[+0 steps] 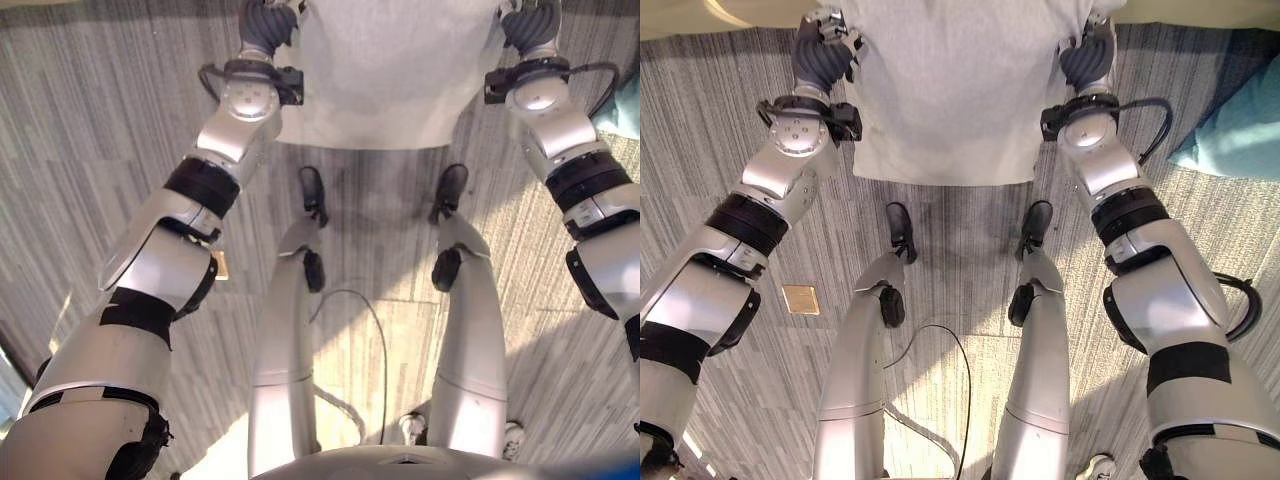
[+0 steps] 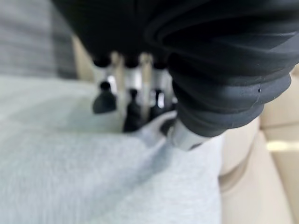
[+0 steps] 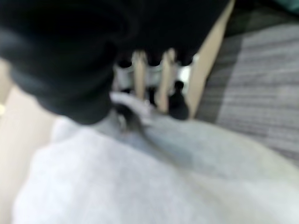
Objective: Pick up all the scattered cushions and arrange them neatly on the sofa.
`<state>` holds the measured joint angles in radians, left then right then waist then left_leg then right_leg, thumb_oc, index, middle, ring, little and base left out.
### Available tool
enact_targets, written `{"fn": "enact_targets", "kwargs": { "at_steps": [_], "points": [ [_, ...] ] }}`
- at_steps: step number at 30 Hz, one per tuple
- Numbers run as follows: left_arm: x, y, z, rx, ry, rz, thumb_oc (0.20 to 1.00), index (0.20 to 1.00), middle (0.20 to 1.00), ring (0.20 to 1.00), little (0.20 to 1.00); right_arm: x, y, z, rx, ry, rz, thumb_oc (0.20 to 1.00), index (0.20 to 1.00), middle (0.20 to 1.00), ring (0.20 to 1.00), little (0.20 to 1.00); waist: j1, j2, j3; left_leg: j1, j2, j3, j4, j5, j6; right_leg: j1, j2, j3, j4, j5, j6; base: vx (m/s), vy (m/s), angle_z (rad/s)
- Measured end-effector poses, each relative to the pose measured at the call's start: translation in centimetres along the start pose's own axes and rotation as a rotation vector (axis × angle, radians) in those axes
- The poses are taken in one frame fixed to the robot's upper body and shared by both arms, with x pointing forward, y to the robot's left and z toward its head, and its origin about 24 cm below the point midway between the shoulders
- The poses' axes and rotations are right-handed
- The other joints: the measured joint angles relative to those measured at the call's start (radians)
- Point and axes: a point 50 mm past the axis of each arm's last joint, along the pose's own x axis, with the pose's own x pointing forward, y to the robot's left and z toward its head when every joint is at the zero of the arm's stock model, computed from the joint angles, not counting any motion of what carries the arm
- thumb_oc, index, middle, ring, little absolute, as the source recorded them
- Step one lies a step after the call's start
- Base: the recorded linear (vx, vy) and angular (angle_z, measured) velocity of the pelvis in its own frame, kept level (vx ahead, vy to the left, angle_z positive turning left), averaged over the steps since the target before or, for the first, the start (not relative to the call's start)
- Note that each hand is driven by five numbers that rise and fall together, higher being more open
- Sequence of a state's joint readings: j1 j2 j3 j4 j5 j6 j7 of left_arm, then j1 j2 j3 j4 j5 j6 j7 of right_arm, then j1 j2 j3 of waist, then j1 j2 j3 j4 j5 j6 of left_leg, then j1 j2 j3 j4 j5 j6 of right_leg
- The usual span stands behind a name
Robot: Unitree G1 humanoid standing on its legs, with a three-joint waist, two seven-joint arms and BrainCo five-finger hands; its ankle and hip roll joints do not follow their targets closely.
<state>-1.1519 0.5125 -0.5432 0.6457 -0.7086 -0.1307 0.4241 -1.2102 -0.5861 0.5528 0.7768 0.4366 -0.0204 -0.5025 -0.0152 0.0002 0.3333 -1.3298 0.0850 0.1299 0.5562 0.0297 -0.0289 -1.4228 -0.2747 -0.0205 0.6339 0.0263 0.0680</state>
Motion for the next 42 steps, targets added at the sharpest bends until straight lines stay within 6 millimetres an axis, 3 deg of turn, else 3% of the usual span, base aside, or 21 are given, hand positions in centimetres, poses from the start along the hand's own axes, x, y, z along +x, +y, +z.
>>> {"fn": "enact_targets", "kwargs": {
  "at_steps": [4,7,12,17,20,25,26,31,36,37,38,39,41,42],
  "points": [
    [-2.0,0.1,-2.4,-0.088,0.040,0.007,0.200,0.200,0.200,0.200,0.200,-1.8,1.0,-1.7,0.043,0.002,0.017,0.200,0.200,0.200,0.200,0.200,-0.017,0.000,-0.002,0.135,-0.005,-0.006,-0.063,0.002,-0.004,0.136,-0.002,-0.019,-0.047,-0.008,0.009,-0.01,-0.003,0.00],
    [-3.7,0.6,-2.8,-0.181,0.011,0.031,0.200,0.200,0.200,0.200,0.200,-3.7,0.9,-2.2,0.178,-0.024,-0.007,0.200,0.200,0.200,0.200,0.200,-0.032,0.000,-0.002,0.239,-0.005,-0.015,-0.118,0.006,-0.010,0.246,-0.005,-0.045,-0.094,-0.012,0.012,0.01,-0.006,0.01],
    [-5.6,0.7,-4.6,-0.195,0.044,0.040,0.200,0.200,0.200,0.200,0.200,-5.9,1.3,-4.2,0.206,0.004,0.011,0.200,0.200,0.200,0.200,0.200,-0.036,0.000,-0.003,0.401,-0.015,-0.020,-0.211,0.018,-0.013,0.408,-0.004,-0.072,-0.165,-0.013,0.015,0.00,0.000,0.01],
    [-8.7,1.4,-7.3,-0.238,0.110,0.083,0.200,0.200,0.200,0.200,0.200,-8.9,1.9,-6.2,0.217,0.030,0.084,0.200,0.200,0.200,0.200,0.200,-0.033,0.000,-0.002,0.589,-0.016,-0.039,-0.298,0.031,-0.019,0.601,-0.004,-0.115,-0.225,-0.021,0.020,0.06,0.013,0.07],
    [-11.6,1.5,-10.2,-0.217,0.202,0.080,0.200,0.200,0.200,0.200,0.200,-11.4,2.6,-8.8,0.220,0.116,0.119,0.200,0.200,0.200,0.200,0.200,-0.030,-0.001,-0.008,0.761,-0.022,-0.050,-0.372,0.037,-0.023,0.775,-0.003,-0.138,-0.282,-0.030,0.031,0.12,0.029,0.10],
    [-16.5,2.6,-13.7,-0.213,0.345,0.094,0.200,0.200,0.200,0.200,0.200,-15.6,2.7,-12.1,0.191,0.221,0.200,0.200,0.200,0.200,0.200,0.200,-0.021,-0.004,-0.075,0.944,-0.022,-0.057,-0.455,0.033,-0.024,0.984,0.004,-0.173,-0.395,-0.024,0.052,0.19,0.076,0.05],
    [-18.0,2.9,-14.7,-0.206,0.395,0.097,0.200,0.200,0.200,0.200,0.200,-17.0,2.9,-13.1,0.194,0.269,0.216,0.200,0.200,0.200,0.200,0.200,-0.023,-0.005,-0.114,0.982,-0.024,-0.057,-0.475,0.031,-0.022,1.032,0.005,-0.183,-0.434,-0.012,0.057,0.14,0.092,0.00],
    [-20.3,3.6,-15.9,-0.163,0.456,0.076,0.200,0.200,0.200,0.200,0.200,-18.9,2.9,-14.4,0.156,0.315,0.283,0.200,0.200,0.200,0.200,0.200,-0.008,-0.015,-0.155,1.118,-0.037,-0.033,-0.525,0.023,-0.014,1.196,0.007,-0.187,-0.561,0.031,0.077,0.16,0.129,-0.08],
    [-21.2,3.7,-16.4,-0.138,0.488,0.041,0.200,0.200,0.200,0.200,0.200,-19.6,2.4,-15.1,0.153,0.341,0.295,0.200,0.200,0.200,0.200,0.200,-0.001,-0.027,-0.180,1.192,-0.063,-0.020,-0.531,0.002,0.001,1.251,-0.010,-0.178,-0.548,0.029,0.085,0.07,0.199,-0.06],
    [-21.3,3.7,-16.4,-0.136,0.494,0.034,0.200,0.200,0.200,0.200,0.200,-19.7,2.2,-15.1,0.146,0.338,0.295,0.200,0.200,0.200,0.200,0.200,-0.003,-0.028,-0.180,1.189,-0.073,-0.021,-0.508,-0.017,0.019,1.249,-0.018,-0.172,-0.521,0.031,0.089,0.03,0.223,-0.09],
    [-21.4,3.5,-16.6,-0.133,0.506,0.029,0.200,0.200,0.200,0.200,0.200,-19.9,2.0,-15.2,0.143,0.339,0.296,0.200,0.200,0.200,0.200,0.200,0.000,-0.027,-0.179,1.182,-0.088,-0.030,-0.470,-0.046,0.060,1.206,-0.031,-0.145,-0.442,0.032,0.089,0.04,0.150,-0.42],
    [-21.7,3.7,-16.7,-0.126,0.518,0.023,0.200,0.200,0.200,0.200,0.200,-20.2,1.9,-15.3,0.138,0.349,0.304,0.200,0.200,0.200,0.200,0.200,0.003,-0.021,-0.179,1.201,-0.089,-0.027,-0.444,-0.071,0.051,1.169,-0.035,-0.101,-0.352,0.051,0.097,0.06,0.121,-0.58],
    [-21.8,3.8,-16.7,-0.117,0.520,0.011,0.200,0.200,0.200,0.200,0.200,-20.8,1.8,-15.6,0.125,0.357,0.312,0.200,0.200,0.200,0.200,0.200,0.006,-0.025,-0.183,1.228,-0.083,0.001,-0.449,-0.079,0.049,1.174,-0.041,-0.100,-0.347,0.077,0.095,0.09,0.064,-0.53],
    [-21.6,3.8,-16.7,-0.119,0.514,0.008,0.200,0.200,0.200,0.200,0.200,-20.9,1.9,-15.5,0.128,0.357,0.318,0.200,0.200,0.200,0.200,0.200,0.001,-0.035,-0.191,1.237,-0.089,0.006,-0.453,-0.083,0.055,1.163,-0.034,-0.108,-0.343,0.058,0.099,0.13,0.011,-0.34]
  ]
}}
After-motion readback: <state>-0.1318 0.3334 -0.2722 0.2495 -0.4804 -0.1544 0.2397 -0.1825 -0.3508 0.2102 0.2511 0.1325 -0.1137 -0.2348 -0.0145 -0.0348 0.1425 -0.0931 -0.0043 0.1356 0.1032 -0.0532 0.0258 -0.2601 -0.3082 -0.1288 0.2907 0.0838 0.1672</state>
